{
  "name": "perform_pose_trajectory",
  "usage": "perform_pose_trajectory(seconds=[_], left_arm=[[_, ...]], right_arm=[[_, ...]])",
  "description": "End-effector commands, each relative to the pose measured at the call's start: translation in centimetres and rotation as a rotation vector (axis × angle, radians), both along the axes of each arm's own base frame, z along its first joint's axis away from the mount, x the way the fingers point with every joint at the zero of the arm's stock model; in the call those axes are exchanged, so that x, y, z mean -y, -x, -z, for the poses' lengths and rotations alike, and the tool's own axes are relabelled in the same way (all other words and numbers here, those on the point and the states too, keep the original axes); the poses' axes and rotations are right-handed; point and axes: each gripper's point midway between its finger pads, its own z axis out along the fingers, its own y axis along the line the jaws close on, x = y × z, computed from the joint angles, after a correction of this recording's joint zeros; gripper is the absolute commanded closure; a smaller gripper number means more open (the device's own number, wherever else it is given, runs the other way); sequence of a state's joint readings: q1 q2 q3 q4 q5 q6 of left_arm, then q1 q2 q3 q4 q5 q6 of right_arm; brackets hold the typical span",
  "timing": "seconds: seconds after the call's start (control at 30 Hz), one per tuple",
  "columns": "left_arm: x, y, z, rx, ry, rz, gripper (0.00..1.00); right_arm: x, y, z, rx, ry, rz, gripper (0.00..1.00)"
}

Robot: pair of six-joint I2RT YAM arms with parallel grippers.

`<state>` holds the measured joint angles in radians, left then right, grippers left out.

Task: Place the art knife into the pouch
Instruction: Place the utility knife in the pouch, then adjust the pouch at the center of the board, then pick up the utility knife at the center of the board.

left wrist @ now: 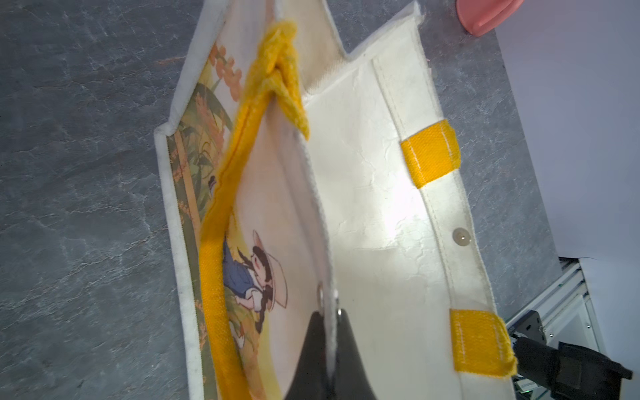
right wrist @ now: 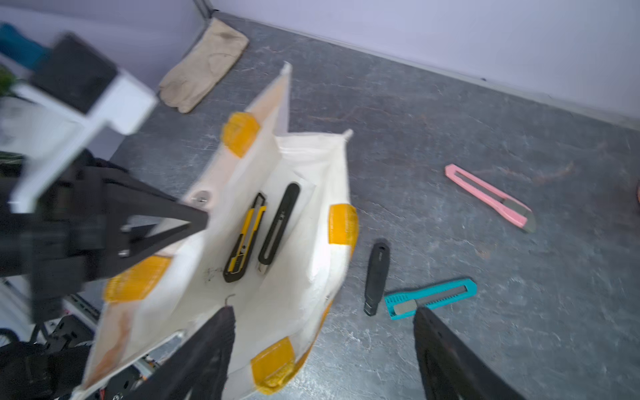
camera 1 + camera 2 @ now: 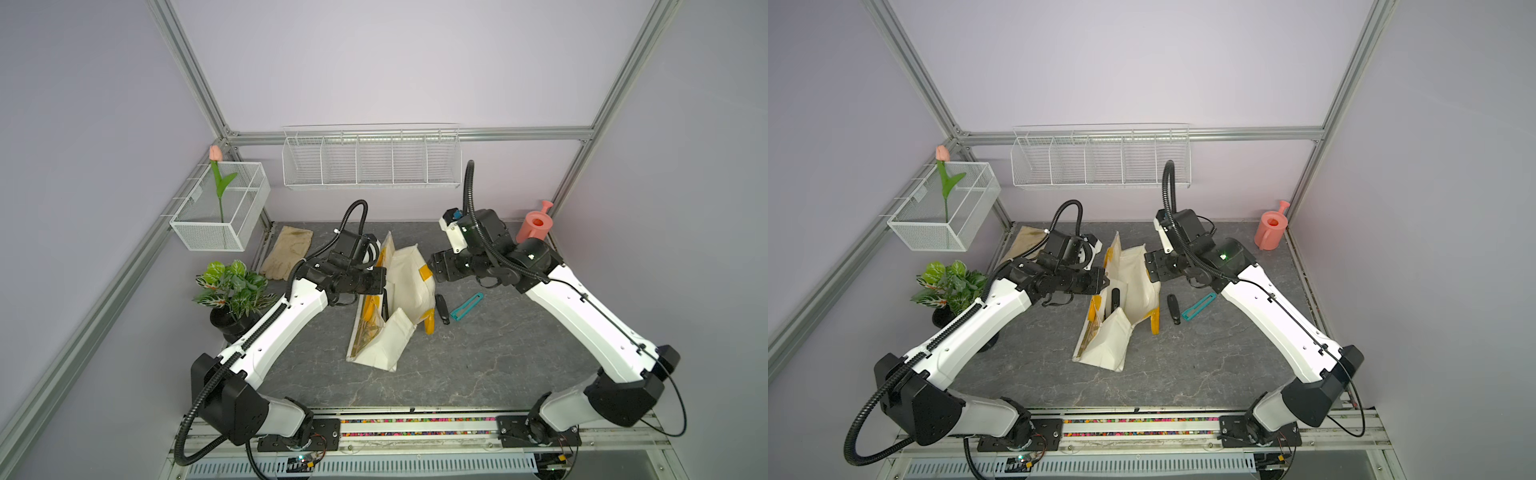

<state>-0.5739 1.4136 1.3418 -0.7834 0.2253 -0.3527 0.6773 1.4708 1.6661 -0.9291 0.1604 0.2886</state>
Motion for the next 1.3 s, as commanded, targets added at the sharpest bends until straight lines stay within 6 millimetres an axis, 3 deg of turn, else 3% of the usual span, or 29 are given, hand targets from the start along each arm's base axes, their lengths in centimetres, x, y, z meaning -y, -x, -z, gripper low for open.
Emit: perform_pose_trajectory(seconds=[0.0, 0.07, 0.17, 0.33, 0.5, 0.6, 0.83, 1.13, 1.27], left_arm=[[2.1, -0.7, -2.7, 0.048, 0.144, 0.029, 1.0], [2.4, -0.8, -2.9, 0.04, 0.158, 0.027, 1.0], [2.3, -1.1, -2.7, 0.043, 0.156, 0.01, 1.0], [1.2, -1.5, -1.5, 0.037, 0.117, -0.053, 1.0], [-0.7, -1.6, 0.6, 0.019, 0.046, -0.141, 1.0], [-1.8, -1.6, 1.4, 0.018, 0.02, -0.175, 1.0], [-2.9, -1.7, 2.5, 0.013, -0.006, -0.205, 1.0], [-3.1, -1.4, 2.6, 0.009, -0.008, -0.21, 1.0], [-3.5, -1.1, 2.7, 0.011, -0.013, -0.216, 1.0]], right_arm=[[3.9, -0.9, 5.6, -0.111, 0.031, 0.125, 0.16], [5.5, -1.0, 7.8, -0.158, 0.009, 0.158, 0.15], [6.2, -1.0, 11.3, -0.233, 0.033, 0.155, 0.16], [4.6, -1.7, 16.4, -0.329, 0.046, 0.098, 0.18], [3.7, -2.3, 20.0, -0.397, 0.054, 0.089, 0.2], [4.0, -2.4, 20.7, -0.402, 0.062, 0.11, 0.21], [3.8, -1.6, 18.2, -0.347, -0.002, 0.092, 0.17], [3.9, -2.0, 24.3, -0.469, 0.105, 0.082, 0.21], [3.6, -2.8, 24.8, -0.461, 0.109, 0.084, 0.22]])
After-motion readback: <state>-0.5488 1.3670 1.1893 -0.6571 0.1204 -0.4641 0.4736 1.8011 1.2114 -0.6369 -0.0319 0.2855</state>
